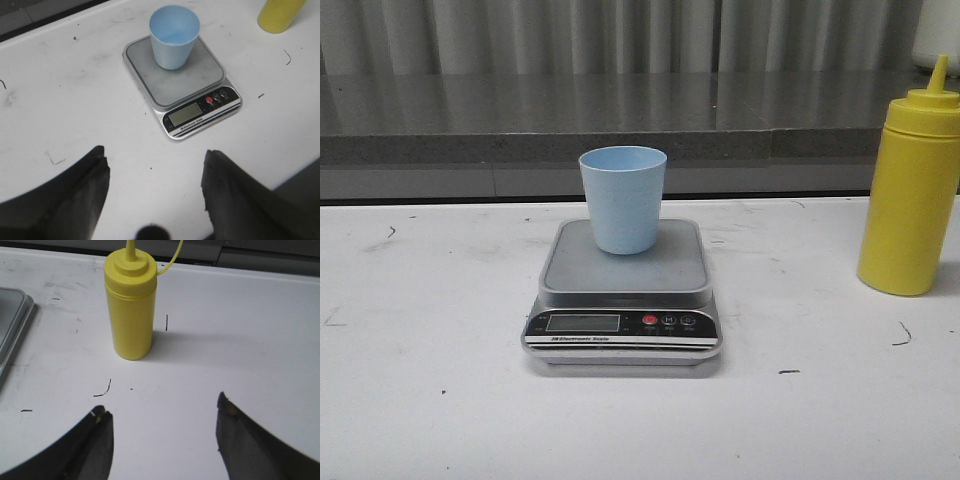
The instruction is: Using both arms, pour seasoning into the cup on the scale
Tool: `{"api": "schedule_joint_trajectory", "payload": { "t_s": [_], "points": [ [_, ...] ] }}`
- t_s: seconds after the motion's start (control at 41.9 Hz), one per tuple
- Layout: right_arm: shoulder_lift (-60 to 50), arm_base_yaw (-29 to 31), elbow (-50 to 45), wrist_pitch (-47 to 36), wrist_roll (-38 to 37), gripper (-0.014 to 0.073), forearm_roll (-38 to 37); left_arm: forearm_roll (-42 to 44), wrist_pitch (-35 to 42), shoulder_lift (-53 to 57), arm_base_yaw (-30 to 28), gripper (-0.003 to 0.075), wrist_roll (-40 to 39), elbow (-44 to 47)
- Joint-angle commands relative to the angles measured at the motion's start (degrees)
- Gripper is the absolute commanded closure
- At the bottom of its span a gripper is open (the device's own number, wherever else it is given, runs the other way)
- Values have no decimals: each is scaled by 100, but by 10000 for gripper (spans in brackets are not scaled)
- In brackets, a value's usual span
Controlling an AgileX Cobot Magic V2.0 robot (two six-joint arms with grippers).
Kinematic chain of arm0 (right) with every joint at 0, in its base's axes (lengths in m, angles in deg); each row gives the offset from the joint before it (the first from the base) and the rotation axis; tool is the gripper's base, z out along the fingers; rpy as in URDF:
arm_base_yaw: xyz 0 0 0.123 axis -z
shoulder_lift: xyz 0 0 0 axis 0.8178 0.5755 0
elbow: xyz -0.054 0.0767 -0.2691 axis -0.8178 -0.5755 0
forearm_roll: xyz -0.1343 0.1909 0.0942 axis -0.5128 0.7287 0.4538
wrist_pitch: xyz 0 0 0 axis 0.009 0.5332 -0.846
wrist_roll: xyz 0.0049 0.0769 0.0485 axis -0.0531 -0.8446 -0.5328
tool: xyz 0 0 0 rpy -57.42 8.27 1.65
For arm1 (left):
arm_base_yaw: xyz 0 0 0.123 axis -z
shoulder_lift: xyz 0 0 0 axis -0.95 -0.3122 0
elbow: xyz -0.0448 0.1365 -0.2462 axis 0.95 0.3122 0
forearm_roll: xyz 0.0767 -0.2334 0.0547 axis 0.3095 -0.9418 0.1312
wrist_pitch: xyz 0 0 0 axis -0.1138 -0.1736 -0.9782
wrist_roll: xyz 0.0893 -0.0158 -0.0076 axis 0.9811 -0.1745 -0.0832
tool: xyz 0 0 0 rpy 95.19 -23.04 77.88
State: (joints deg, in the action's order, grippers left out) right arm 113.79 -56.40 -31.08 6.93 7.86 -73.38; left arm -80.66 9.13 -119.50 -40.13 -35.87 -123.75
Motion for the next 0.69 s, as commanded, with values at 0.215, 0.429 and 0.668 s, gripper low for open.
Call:
{"api": "schedule_joint_trajectory", "payload": {
  "t_s": [0.215,0.429,0.668],
  "points": [
    [37,12,189,-380,17,121,-89,-100,405,1251,44,312,-8,818],
    [37,12,189,-777,17,121,-89,-100,383,1304,44,312,-8,835],
    [37,12,183,-895,51,25,-89,-100,393,1304,44,312,-8,835]
  ]
}}
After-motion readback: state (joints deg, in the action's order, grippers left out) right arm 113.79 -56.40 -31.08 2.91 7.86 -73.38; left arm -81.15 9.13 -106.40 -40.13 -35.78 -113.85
